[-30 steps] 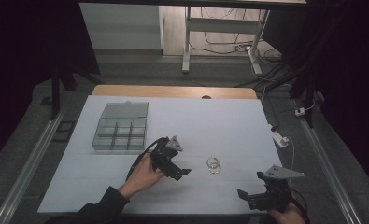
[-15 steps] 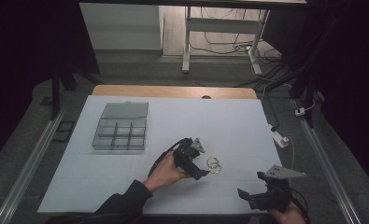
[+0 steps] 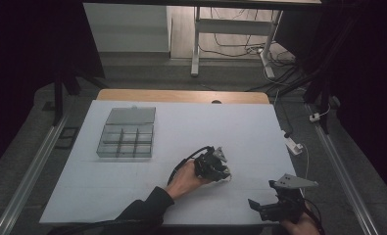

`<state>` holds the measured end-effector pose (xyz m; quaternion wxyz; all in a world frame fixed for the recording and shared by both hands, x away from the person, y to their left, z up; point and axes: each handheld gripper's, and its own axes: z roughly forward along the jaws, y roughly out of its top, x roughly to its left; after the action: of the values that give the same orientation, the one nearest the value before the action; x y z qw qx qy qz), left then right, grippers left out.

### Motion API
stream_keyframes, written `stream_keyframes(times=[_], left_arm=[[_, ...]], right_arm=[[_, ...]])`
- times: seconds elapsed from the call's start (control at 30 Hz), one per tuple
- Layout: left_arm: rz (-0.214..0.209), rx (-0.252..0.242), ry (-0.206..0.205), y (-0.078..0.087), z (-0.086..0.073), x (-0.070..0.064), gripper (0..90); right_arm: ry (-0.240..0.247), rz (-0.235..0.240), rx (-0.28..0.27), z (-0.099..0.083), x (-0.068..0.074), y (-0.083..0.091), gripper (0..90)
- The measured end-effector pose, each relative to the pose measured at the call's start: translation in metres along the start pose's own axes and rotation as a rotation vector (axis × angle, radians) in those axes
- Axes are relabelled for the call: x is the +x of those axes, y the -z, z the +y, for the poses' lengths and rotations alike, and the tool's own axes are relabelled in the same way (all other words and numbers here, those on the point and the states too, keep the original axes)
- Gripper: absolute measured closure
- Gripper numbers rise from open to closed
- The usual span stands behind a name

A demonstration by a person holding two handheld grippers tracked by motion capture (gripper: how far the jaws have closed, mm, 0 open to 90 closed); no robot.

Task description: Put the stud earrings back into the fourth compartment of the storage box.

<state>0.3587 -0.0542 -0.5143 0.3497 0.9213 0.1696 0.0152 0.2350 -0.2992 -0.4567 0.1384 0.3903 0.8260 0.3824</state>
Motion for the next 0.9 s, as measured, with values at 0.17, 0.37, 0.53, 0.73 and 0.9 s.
stream_keyframes(times=[0.17, 0.37, 0.53, 0.73, 0.9], left_arm=[[0.029, 0.023, -0.019, -0.008, 0.003, -0.002, 76.2], [0.049, 0.032, -0.015, -0.013, 0.004, -0.004, 83.6], [0.039, 0.029, 0.001, -0.008, 0.004, -0.003, 85.5], [0.051, 0.055, -0.005, 0.012, 0.003, -0.001, 85.6], [0.047, 0.060, 0.005, 0.030, -0.003, 0.000, 85.6]], right_arm=[[0.012, -0.003, 0.002, 0.000, 0.001, -0.001, 0.0], [0.014, -0.002, 0.002, 0.000, 0.001, -0.001, 0.0], [0.018, -0.004, 0.002, 0.000, 0.001, -0.001, 0.0], [0.014, -0.003, 0.003, 0.000, 0.001, 0.000, 0.0], [0.012, -0.004, 0.002, 0.000, 0.001, 0.000, 0.0]])
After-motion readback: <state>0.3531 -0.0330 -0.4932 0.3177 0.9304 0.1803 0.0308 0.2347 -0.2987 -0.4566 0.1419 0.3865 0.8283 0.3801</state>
